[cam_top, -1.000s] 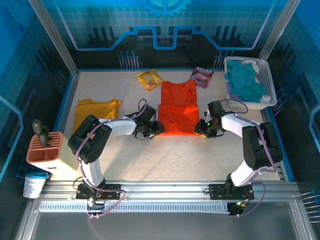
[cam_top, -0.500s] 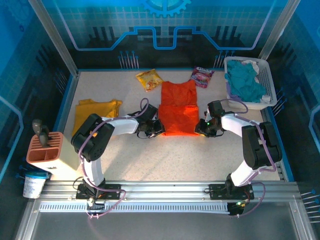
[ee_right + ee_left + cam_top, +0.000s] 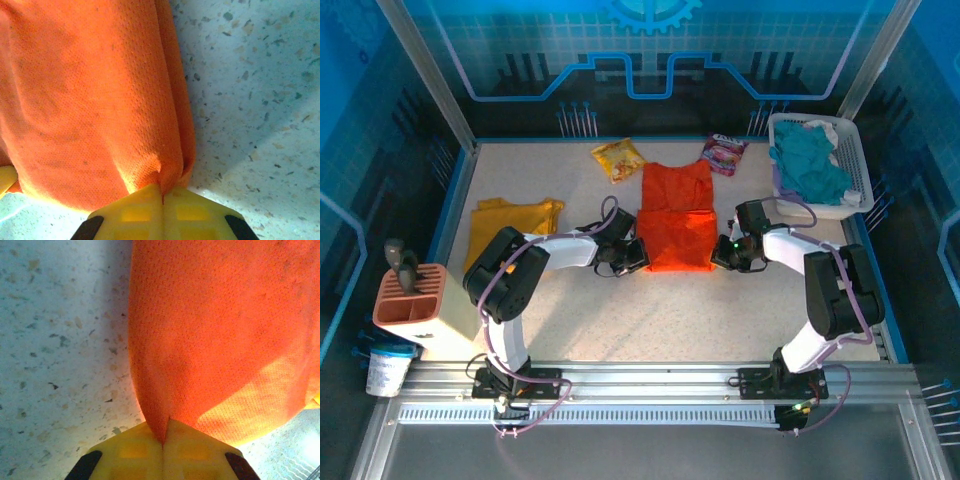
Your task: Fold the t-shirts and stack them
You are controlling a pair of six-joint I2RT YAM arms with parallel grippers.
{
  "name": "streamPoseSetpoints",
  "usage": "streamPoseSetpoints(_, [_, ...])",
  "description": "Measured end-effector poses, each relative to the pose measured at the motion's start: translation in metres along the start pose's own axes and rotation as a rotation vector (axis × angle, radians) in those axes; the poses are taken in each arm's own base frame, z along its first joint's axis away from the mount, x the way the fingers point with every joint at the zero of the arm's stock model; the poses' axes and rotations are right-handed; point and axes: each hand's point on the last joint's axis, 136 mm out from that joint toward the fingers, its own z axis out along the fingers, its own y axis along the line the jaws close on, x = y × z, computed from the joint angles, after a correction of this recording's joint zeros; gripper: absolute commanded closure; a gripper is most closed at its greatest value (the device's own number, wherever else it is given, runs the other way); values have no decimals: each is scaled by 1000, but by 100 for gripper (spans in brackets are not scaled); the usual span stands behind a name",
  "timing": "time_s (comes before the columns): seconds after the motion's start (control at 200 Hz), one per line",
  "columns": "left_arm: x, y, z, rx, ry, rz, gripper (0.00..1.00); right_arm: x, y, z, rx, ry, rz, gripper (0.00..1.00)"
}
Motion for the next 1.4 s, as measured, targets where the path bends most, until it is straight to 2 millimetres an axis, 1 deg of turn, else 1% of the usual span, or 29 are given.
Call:
streamPoseSetpoints(0.19, [11,0,-7,-14,19,11,100,9,0,-11,-10,-11,-11,100])
streamPoseSetpoints(0.33, [31,-1,-20,-6,37,36,100,25,1,-26,-33,-19,-26,100])
streamPoseSetpoints(0.495, [64,0,-28,-8,83,75,100,53,-1,-44,-48,-7,-38,100])
streamPoseSetpoints(0.77, [135,4,-40,-19,163,130,100,103,-12,-74,-65,-6,-43,100])
streamPoseSetpoints(0.845, [150,4,-47,-14,167,137,100,114,-14,-82,-75,-7,-39,100])
streamPoseSetpoints(0.951, [164,2,-60,0,158,140,100,129,-15,-93,-91,-10,-35,100])
streamPoseSetpoints(1.081, [170,-7,-79,33,132,133,100,143,-16,-107,-102,-12,-23,100])
streamPoseSetpoints(1.161, [168,-12,-92,45,109,126,100,145,-12,-118,-100,-11,-15,100])
streamPoseSetpoints(1.226, [164,-18,-101,43,92,125,100,140,-5,-129,-106,-23,-20,100])
streamPoseSetpoints(1.301, [158,-30,-112,45,66,129,100,130,8,-142,-120,-45,-31,100])
streamPoseSetpoints(1.401, [147,-46,-125,66,38,121,100,116,22,-152,-129,-59,-38,100])
